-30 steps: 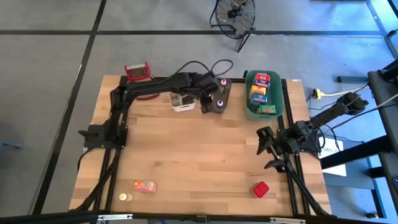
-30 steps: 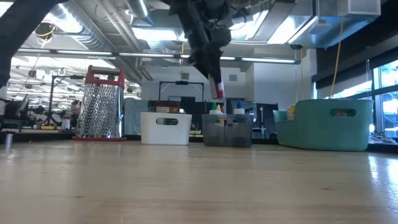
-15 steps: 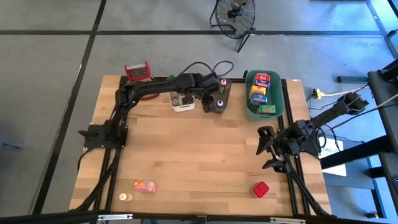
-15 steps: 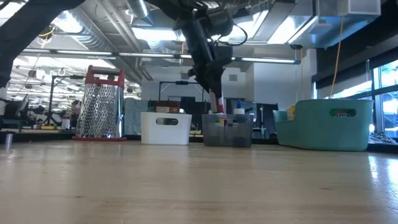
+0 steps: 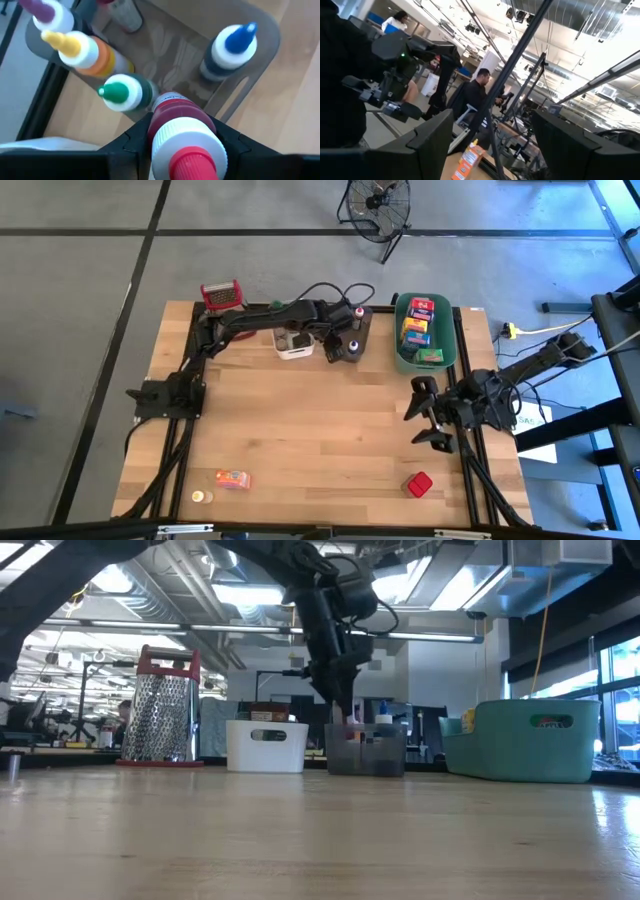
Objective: Pick & Place Kitchen Items
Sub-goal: Put the red coloring bottle into the black transparent bin
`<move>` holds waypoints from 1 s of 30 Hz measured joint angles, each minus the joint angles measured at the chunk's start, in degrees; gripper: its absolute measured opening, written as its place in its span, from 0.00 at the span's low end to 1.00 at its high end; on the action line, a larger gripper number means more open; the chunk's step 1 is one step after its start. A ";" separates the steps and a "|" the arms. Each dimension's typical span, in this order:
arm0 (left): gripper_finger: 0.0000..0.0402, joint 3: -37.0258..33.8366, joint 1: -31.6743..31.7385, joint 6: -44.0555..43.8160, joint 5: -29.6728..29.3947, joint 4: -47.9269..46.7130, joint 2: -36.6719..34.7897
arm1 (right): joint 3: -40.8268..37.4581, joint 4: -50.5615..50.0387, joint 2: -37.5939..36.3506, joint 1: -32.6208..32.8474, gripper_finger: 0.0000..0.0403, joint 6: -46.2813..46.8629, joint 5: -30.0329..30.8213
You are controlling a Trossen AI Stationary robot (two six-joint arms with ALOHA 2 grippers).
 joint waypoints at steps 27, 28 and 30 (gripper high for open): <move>0.39 0.02 3.42 -15.46 4.50 -1.51 1.23 | 0.06 0.04 0.00 -1.40 0.68 -0.10 -0.09; 0.39 0.02 3.42 -15.46 4.50 -1.47 1.23 | 0.06 0.05 0.00 -1.40 0.68 -0.10 -0.09; 0.39 0.02 3.44 -15.49 4.48 -1.28 1.23 | 0.06 0.06 0.00 -1.40 0.68 -0.10 -0.09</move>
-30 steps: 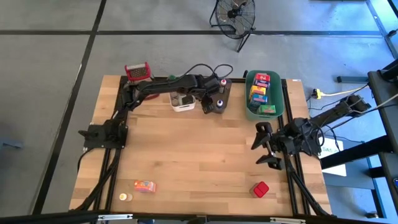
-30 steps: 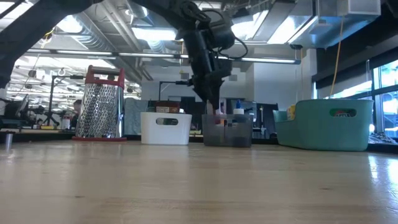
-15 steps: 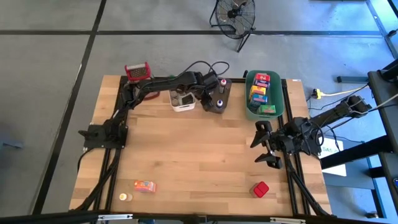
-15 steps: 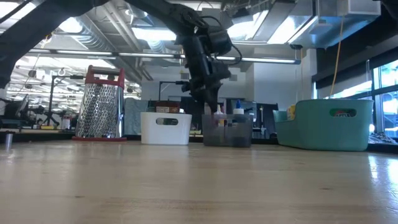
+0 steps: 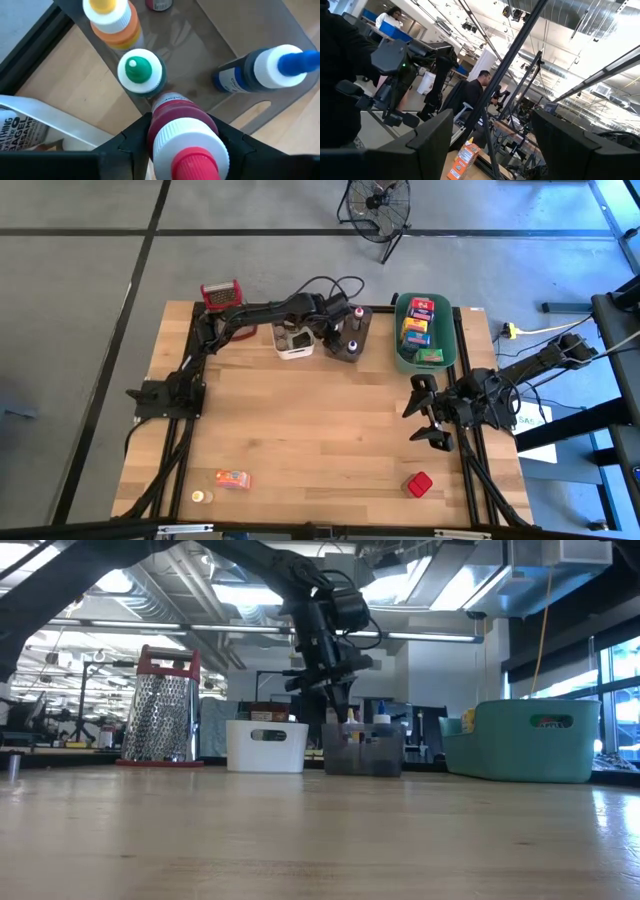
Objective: Pick & Place Kitchen Items
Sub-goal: Put the red coloring bottle into the black transparent bin
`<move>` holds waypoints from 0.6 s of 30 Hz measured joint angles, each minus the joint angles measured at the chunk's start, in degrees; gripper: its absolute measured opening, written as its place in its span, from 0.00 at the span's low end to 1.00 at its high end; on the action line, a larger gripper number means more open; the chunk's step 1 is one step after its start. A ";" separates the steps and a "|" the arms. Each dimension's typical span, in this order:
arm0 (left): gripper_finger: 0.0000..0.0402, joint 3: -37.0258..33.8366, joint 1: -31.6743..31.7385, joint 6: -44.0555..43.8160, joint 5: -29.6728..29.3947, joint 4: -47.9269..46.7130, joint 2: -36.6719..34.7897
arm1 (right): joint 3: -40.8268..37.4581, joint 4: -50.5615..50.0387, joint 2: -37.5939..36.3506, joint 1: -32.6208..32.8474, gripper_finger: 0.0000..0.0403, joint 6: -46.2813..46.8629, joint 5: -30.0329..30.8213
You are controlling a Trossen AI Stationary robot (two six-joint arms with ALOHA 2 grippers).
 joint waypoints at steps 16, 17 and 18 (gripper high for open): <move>0.40 -0.01 0.06 -6.80 1.75 2.76 3.33 | 0.00 -0.02 0.00 0.00 0.68 0.44 0.04; 0.40 -0.02 0.15 -6.60 1.94 2.74 3.77 | 0.01 -0.02 0.00 0.02 0.68 0.46 0.04; 0.40 -0.02 0.24 -6.58 1.95 2.73 4.13 | 0.00 -0.03 0.00 0.00 0.68 0.47 0.03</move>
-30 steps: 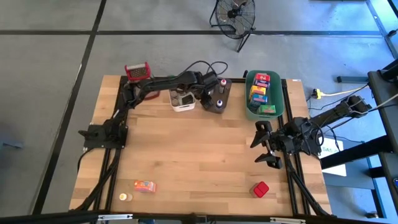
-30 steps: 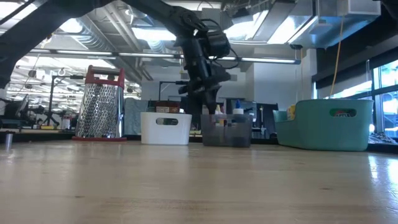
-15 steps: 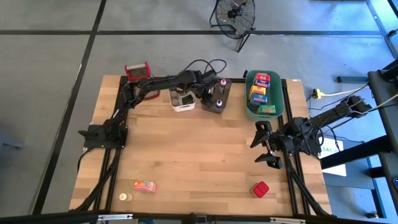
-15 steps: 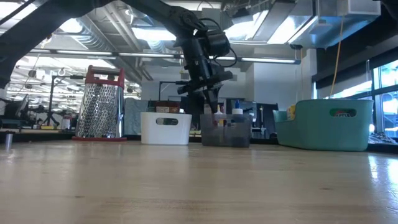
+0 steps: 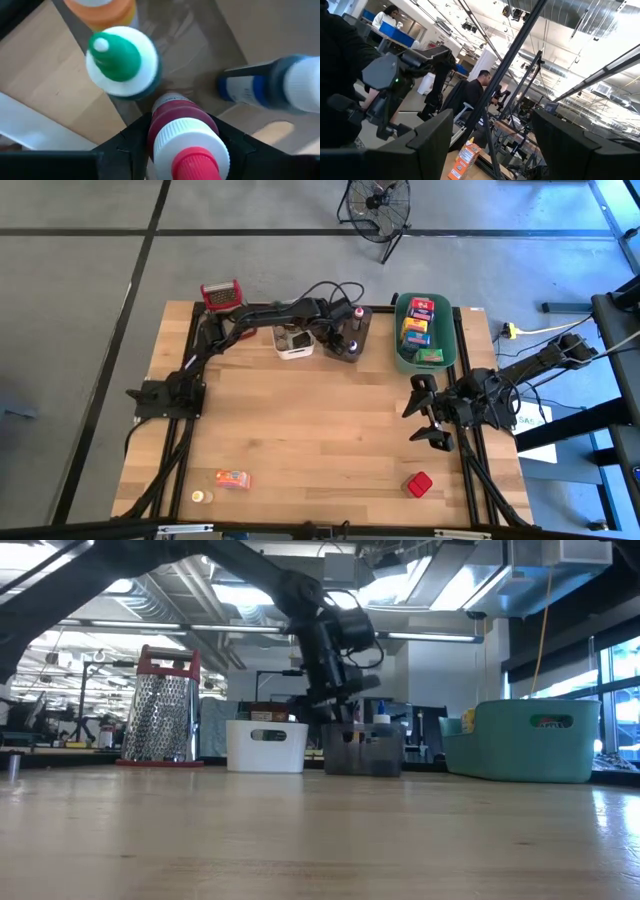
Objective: Pick & Place Kitchen Items
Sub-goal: Put the red coloring bottle into the black transparent bin
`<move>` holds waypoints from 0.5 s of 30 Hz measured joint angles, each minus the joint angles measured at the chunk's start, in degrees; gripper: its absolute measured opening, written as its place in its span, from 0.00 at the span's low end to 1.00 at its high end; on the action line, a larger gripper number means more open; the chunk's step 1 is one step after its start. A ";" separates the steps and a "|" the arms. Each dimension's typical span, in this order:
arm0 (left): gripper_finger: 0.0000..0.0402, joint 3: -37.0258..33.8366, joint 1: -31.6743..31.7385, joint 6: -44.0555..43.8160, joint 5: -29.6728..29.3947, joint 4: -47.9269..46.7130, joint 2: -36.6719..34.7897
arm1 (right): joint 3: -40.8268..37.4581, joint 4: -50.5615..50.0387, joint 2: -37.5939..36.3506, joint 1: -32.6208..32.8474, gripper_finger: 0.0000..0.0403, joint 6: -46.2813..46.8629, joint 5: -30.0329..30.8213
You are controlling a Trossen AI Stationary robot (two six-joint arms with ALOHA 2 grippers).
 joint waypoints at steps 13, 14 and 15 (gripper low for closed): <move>0.41 0.00 0.48 0.04 0.62 -0.42 0.13 | 0.02 -0.08 0.00 0.02 0.68 0.15 0.01; 0.42 0.00 0.50 0.04 0.62 -0.46 0.13 | 0.02 -0.08 0.00 0.02 0.68 0.15 -0.01; 0.42 0.00 0.50 0.04 0.62 -0.54 0.13 | 0.02 -0.10 0.00 0.00 0.68 0.14 -0.01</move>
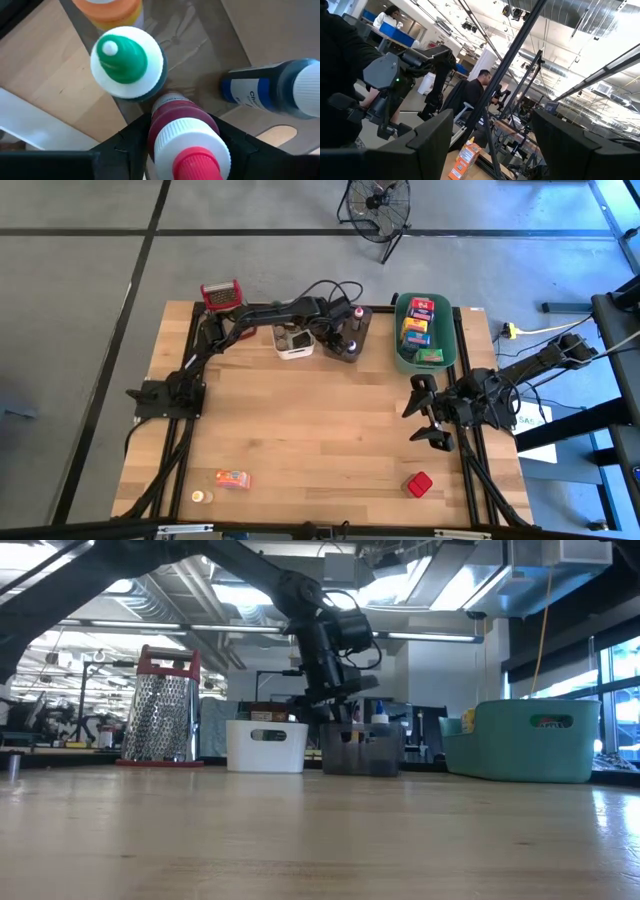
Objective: Pick & Place Kitchen Items
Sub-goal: Put the red coloring bottle into the black transparent bin, then put the orange cereal box into the green bin
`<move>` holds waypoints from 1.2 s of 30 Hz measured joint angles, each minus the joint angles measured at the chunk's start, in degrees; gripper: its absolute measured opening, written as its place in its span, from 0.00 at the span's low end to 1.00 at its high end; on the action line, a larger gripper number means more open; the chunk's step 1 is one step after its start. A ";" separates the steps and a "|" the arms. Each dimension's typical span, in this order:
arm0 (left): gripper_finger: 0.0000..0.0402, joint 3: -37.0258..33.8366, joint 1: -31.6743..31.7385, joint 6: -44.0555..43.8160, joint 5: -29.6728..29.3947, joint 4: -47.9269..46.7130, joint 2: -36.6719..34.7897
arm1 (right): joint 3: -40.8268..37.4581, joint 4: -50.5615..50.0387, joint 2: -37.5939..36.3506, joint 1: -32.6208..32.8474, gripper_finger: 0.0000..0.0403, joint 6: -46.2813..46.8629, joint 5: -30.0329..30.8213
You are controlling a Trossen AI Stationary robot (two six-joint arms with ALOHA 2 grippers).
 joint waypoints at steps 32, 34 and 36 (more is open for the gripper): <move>0.58 16.51 -1.52 5.68 -5.12 -25.48 -0.04 | 0.00 -0.35 0.00 0.00 0.68 1.49 -0.02; 0.57 19.52 -1.96 5.66 -5.94 -30.44 -0.07 | 0.00 -0.35 0.00 0.00 0.68 1.50 -0.02; 0.56 22.33 -2.49 5.66 -5.99 -35.50 -0.07 | 0.00 -0.35 0.00 0.00 0.68 1.49 -0.02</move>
